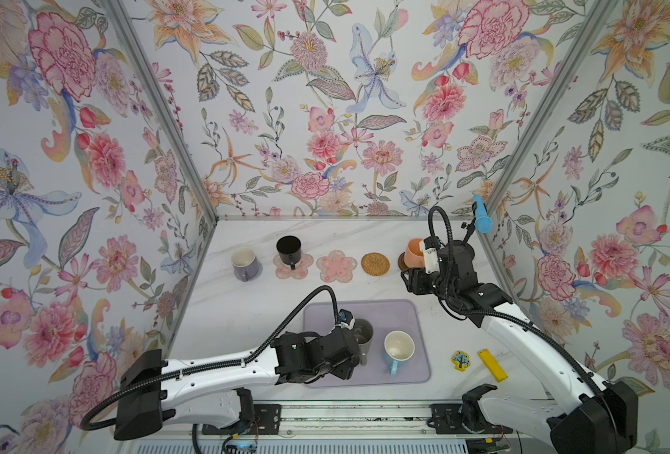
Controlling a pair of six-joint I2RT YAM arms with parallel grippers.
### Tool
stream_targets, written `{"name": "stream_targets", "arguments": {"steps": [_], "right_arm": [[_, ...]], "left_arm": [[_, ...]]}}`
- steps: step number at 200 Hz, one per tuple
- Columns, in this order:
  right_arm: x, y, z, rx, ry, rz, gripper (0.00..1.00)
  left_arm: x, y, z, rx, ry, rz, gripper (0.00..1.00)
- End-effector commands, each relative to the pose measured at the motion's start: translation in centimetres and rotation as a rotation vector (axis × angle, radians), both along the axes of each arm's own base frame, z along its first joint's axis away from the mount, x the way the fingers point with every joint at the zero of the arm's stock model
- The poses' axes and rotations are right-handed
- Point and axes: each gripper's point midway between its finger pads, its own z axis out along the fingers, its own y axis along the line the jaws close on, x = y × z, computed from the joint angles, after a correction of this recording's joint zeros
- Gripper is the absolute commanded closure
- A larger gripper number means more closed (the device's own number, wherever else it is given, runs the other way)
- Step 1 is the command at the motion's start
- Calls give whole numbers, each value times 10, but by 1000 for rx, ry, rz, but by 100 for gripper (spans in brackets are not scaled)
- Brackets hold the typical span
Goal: Place cups on coasters
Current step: Pick up the cup from the tray.
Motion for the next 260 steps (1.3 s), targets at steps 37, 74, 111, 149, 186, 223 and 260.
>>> {"name": "stream_targets", "arguments": {"steps": [37, 74, 111, 149, 186, 223, 260], "right_arm": [[-7, -7, -9, -21, 23, 7, 35], [-9, -11, -8, -28, 17, 8, 34], [-9, -13, -10, -23, 23, 6, 34], [-8, -13, -8, -17, 21, 9, 34], [-9, -13, -9, -12, 25, 9, 34], [-11, -12, -15, -9, 41, 14, 34], [-10, -12, -14, -4, 37, 12, 34]], "left_arm": [[-12, -22, -22, 5, 55, 8, 35], [-7, -35, -9, -74, 31, 34, 36], [-6, -42, -18, -57, 57, 53, 37], [-1, -43, -18, -48, 60, 114, 43], [5, -42, -10, -65, 59, 185, 49], [4, -22, -19, 51, 80, 250, 54], [5, -18, -22, 56, 75, 269, 57]]}}
